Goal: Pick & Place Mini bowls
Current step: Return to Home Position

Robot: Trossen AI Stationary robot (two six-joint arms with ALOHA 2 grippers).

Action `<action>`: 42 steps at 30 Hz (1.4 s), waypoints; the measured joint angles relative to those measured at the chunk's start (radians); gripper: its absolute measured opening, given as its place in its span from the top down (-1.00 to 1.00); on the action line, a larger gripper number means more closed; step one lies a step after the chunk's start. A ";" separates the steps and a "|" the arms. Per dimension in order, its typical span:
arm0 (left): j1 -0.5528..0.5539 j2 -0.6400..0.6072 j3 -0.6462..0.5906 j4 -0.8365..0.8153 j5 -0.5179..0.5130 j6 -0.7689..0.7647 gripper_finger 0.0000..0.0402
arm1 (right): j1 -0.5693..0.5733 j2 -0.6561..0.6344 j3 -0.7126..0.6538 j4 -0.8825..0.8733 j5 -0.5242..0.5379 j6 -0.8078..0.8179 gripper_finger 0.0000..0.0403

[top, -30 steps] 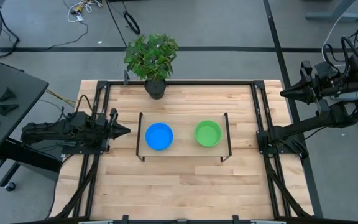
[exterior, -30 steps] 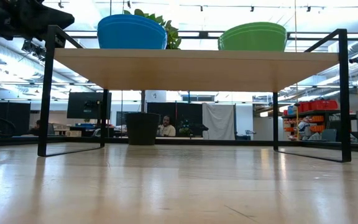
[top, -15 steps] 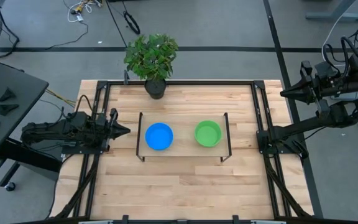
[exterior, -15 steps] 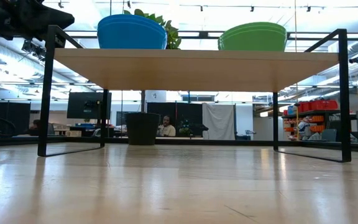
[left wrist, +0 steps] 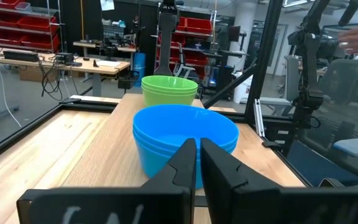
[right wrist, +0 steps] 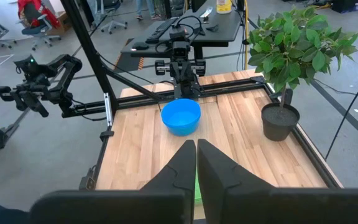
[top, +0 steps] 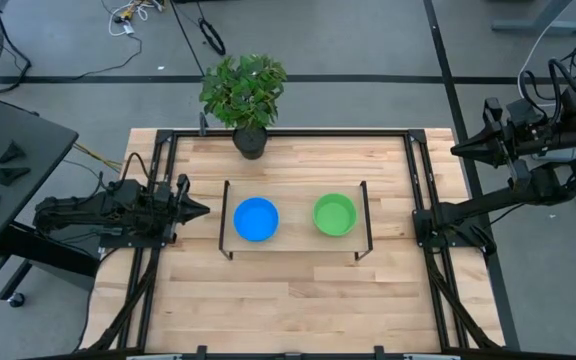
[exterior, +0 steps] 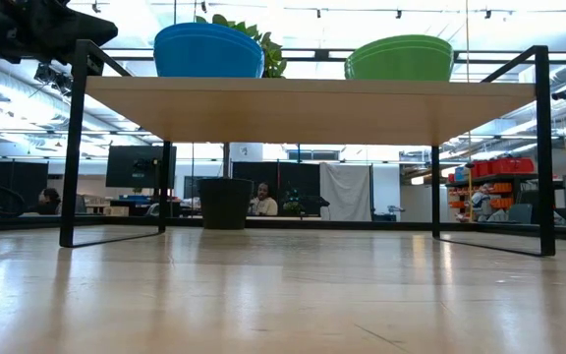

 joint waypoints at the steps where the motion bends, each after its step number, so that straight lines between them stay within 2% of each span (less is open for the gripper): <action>1: 0.000 0.000 0.000 0.000 0.000 0.000 0.86 | 0.000 0.000 0.000 0.000 0.000 0.000 0.90; 16: 0.000 0.000 0.000 0.000 0.000 0.000 0.86 | 0.000 -0.011 0.000 0.002 0.000 0.003 0.90; 19: 0.000 0.000 0.000 0.000 0.000 0.000 0.86 | 0.000 -0.029 -0.017 0.078 0.007 0.036 0.90; 22: 0.000 0.000 0.000 0.000 0.000 0.000 0.86 | 0.000 -0.054 -0.061 0.165 0.033 -0.008 0.90; 27: 0.000 0.000 0.000 0.000 0.000 0.000 0.86 | 0.000 -0.131 -0.230 0.353 0.035 -0.103 0.90; 36: 0.000 0.000 0.000 0.000 0.000 0.000 0.86 | 0.000 -0.335 -0.636 0.662 0.035 -0.141 0.90; 42: 0.000 0.000 0.000 0.000 0.000 0.000 0.86 | 0.000 -0.469 -0.863 0.796 0.031 -0.142 0.90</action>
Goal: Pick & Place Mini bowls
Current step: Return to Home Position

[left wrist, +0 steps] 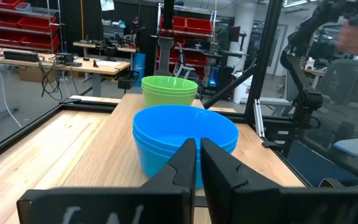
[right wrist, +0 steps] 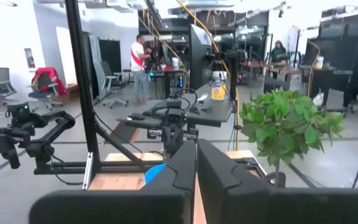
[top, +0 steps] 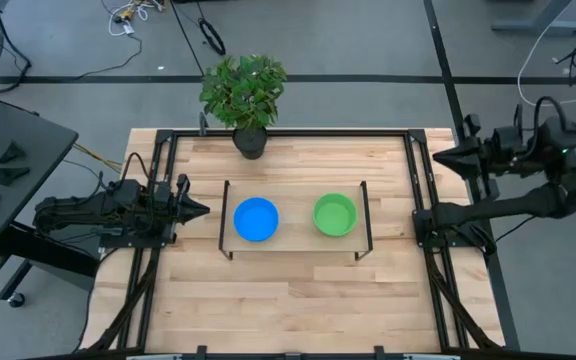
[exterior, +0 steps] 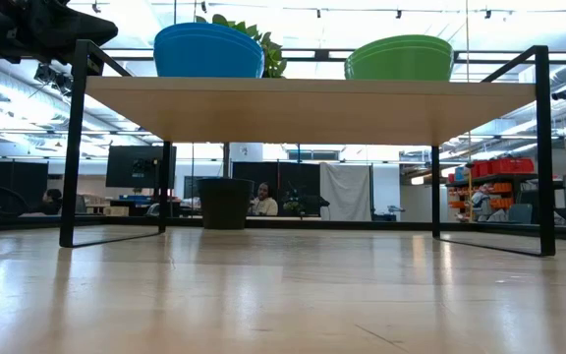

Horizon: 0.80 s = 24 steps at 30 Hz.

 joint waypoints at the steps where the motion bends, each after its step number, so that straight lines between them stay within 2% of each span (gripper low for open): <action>1: 0.000 0.000 0.000 0.000 0.000 0.000 0.86 | 0.000 -0.024 -0.035 0.020 -0.004 -0.004 0.90; 15: 0.000 0.000 0.000 0.002 0.000 0.000 0.86 | 0.000 -0.298 -0.448 0.222 -0.033 0.011 0.90; 24: 0.000 0.000 0.000 0.002 0.000 0.000 0.86 | 0.000 -0.460 -0.590 0.209 -0.033 0.011 0.90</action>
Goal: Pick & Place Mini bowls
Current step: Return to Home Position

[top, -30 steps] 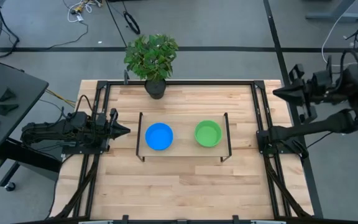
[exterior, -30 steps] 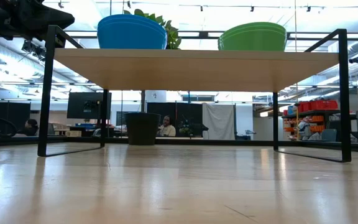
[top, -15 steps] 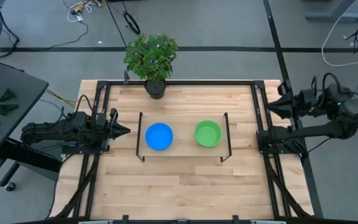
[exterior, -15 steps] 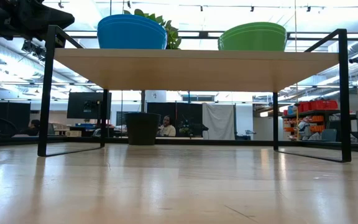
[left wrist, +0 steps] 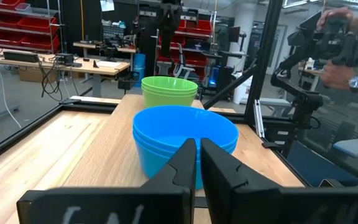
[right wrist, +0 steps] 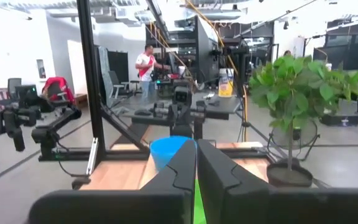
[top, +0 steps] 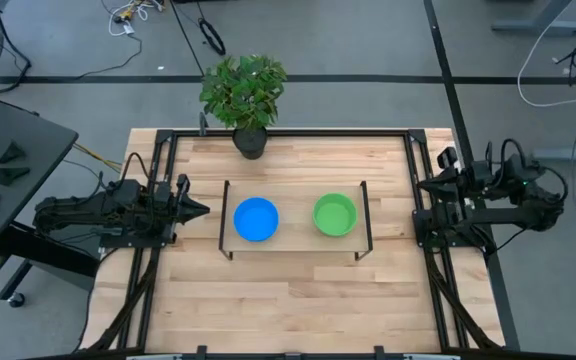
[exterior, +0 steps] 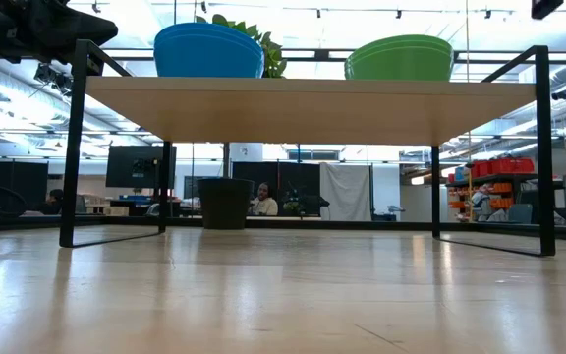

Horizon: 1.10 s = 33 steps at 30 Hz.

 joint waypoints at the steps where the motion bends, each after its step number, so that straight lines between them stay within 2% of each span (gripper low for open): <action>1: 0.000 0.000 0.000 0.000 0.000 0.000 0.86 | 0.000 -0.013 -0.011 -0.011 0.001 0.000 0.90; 8: 0.000 0.000 0.000 0.000 0.000 0.000 0.86 | 0.000 -0.097 -0.091 -0.018 0.002 -0.006 0.90; 33: 0.000 0.000 0.000 0.001 0.000 0.000 0.86 | 0.000 -0.097 -0.104 -0.017 0.002 -0.026 0.90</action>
